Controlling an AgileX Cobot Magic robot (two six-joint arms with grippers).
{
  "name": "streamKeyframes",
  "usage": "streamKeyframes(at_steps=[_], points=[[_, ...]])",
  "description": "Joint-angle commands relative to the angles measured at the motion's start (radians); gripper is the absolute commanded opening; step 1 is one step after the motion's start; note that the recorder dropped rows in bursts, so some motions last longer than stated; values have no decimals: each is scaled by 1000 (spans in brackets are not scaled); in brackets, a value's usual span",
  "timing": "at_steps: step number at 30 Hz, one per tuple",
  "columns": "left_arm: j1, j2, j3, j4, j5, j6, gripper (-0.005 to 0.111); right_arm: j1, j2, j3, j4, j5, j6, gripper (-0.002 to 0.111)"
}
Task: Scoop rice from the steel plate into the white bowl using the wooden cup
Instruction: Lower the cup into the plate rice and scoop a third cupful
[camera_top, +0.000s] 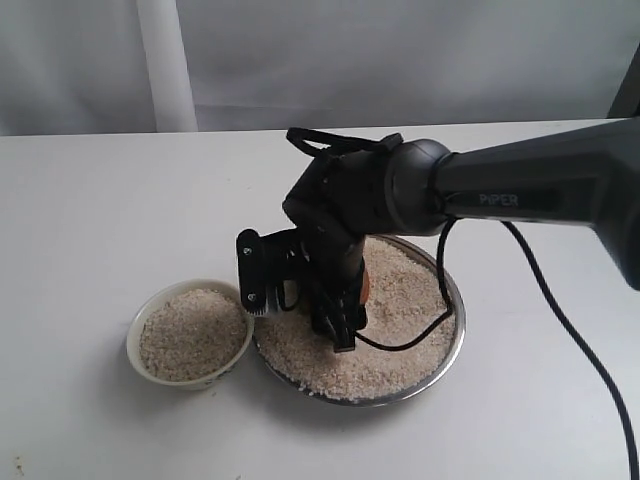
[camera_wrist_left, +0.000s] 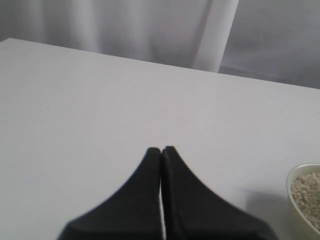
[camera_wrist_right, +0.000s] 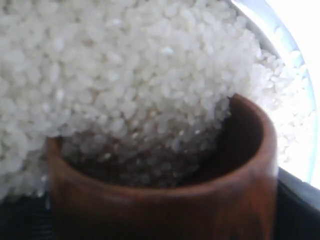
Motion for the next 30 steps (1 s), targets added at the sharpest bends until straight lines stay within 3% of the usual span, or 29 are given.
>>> streamKeyframes(at_steps=[1,11,30], points=[[0,-2,-4,-5,-6,-2,0,-32,-19,0,74,-16,-7,0],[0,-2,-4,-5,-6,-2,0,-110,-20,0,356,-27,-134,0],[0,-2,-4,-5,-6,-2,0,-139,-34,0,559,-85,-248,0]])
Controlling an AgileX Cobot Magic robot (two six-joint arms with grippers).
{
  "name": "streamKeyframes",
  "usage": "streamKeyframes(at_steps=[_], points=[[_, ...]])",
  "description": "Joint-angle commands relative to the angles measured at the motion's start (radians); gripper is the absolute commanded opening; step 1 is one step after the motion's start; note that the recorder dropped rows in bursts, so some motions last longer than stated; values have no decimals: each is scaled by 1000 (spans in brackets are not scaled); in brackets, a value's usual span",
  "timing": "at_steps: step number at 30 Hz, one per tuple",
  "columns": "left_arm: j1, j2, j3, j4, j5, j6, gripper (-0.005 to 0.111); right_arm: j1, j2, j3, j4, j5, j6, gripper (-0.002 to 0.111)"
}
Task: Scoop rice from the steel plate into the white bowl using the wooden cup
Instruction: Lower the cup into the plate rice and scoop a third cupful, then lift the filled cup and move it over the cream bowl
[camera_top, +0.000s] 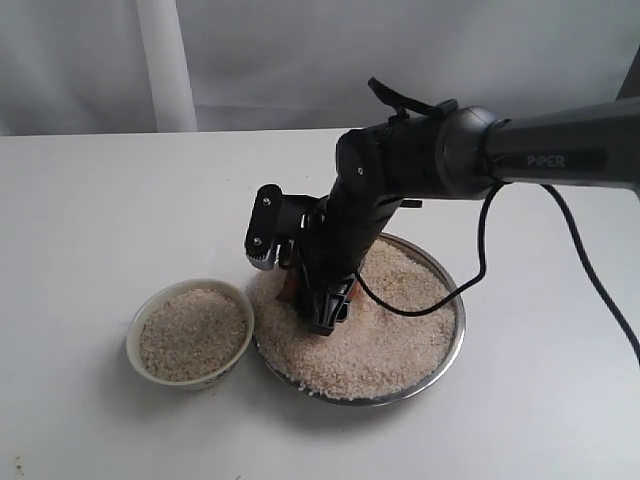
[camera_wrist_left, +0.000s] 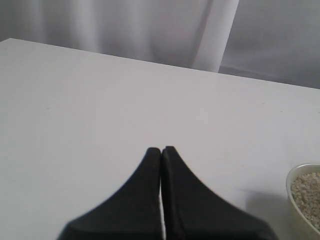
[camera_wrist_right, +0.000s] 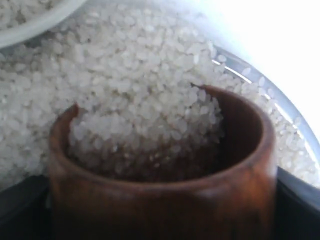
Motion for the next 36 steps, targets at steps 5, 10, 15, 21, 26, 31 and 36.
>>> streamKeyframes(at_steps=[5,10,15,21,26,31,36], points=[[0,-2,-4,-5,-6,-2,0,-16,-52,32,53,-34,-43,0],[0,-2,-4,-5,-6,-2,0,-42,-106,110,93,-52,-85,0],[0,-2,-4,-5,-6,-2,0,-51,-157,169,109,-67,-97,0],[0,-2,-4,-5,-6,-2,0,-51,-212,171,122,-80,-104,0],[0,-2,-4,-5,-6,-2,0,-51,-230,169,122,-76,-122,0],[0,-2,-4,-5,-6,-2,0,-27,-232,169,122,-76,-150,0],[0,-2,-4,-5,-6,-2,0,4,-232,108,100,-22,-150,0]])
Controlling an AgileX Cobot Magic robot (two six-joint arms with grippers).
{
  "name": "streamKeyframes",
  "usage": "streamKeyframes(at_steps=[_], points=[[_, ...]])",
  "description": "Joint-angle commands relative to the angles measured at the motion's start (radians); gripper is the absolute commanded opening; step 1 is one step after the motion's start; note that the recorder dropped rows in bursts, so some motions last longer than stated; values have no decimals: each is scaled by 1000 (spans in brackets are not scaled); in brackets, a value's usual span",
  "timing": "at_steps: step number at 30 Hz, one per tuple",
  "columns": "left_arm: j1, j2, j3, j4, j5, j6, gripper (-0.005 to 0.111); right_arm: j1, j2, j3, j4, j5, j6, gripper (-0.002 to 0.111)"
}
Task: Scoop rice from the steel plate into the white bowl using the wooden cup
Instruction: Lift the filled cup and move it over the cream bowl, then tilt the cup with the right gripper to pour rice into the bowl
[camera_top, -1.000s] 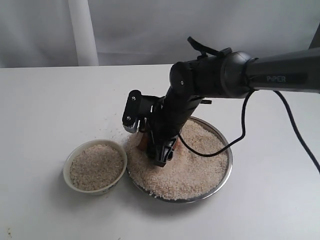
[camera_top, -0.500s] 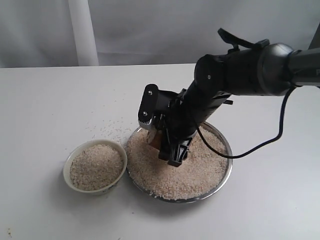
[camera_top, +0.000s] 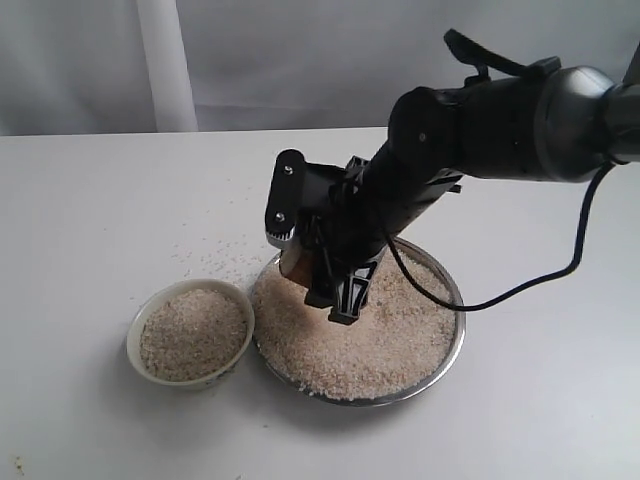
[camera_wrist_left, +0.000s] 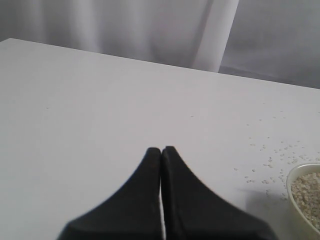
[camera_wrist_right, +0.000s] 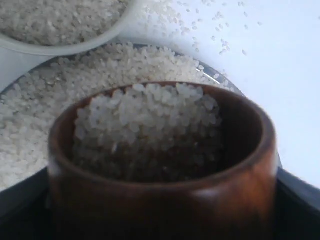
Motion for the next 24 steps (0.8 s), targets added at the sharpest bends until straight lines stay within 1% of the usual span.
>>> streamKeyframes(at_steps=[1,7,11,14,17,24], points=[[0,-2,-4,-5,-6,-2,0,26,-14,-73,-15,47,-12,0],[0,-2,-4,-5,-6,-2,0,83,4,-233,-134,133,-12,0],[0,-2,-4,-5,-6,-2,0,131,84,-363,-212,246,-12,0],[0,-2,-4,-5,-6,-2,0,171,145,-432,-264,295,-12,0],[0,-2,-4,-5,-6,-2,0,211,194,-468,-317,309,-12,0],[0,-2,-4,-5,-6,-2,0,268,240,-474,-442,314,-12,0]])
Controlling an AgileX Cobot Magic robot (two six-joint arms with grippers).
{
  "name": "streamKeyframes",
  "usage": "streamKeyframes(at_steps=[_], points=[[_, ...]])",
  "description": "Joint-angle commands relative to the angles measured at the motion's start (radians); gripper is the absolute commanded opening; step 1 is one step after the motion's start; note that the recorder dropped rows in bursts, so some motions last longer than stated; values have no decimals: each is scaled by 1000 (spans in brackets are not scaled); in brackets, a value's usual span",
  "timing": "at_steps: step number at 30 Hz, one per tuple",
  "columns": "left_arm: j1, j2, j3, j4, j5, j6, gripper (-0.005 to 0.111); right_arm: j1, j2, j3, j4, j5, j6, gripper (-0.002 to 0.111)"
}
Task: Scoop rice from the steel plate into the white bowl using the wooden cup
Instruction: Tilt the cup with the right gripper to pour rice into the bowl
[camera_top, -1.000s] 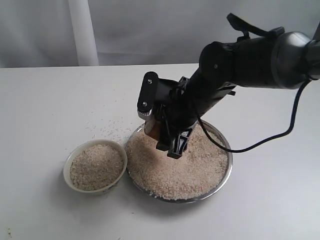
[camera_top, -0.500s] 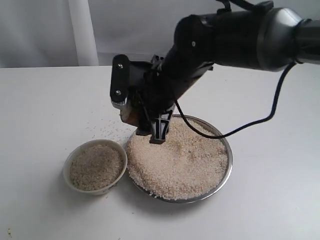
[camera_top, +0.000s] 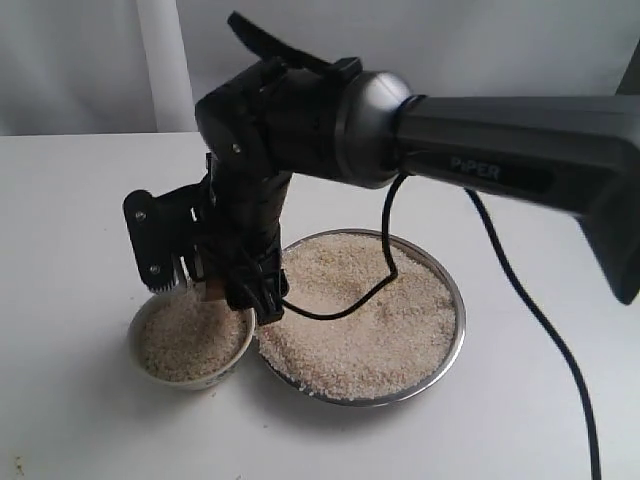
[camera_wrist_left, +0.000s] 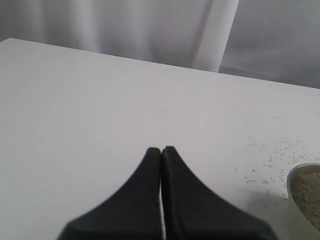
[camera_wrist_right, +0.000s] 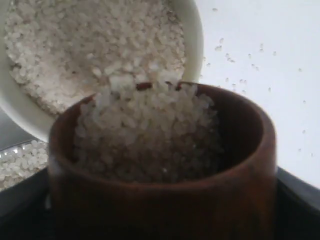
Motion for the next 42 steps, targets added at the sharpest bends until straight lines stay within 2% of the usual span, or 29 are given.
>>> streamKeyframes(at_steps=[1,9,42], points=[[0,-2,-4,-5,-6,-2,0,31,16,-11,-100,3,-5,0],[0,-2,-4,-5,-6,-2,0,81,42,-13,-244,-1,2,0],[0,-2,-4,-5,-6,-2,0,152,54,-20,-512,-18,4,0]])
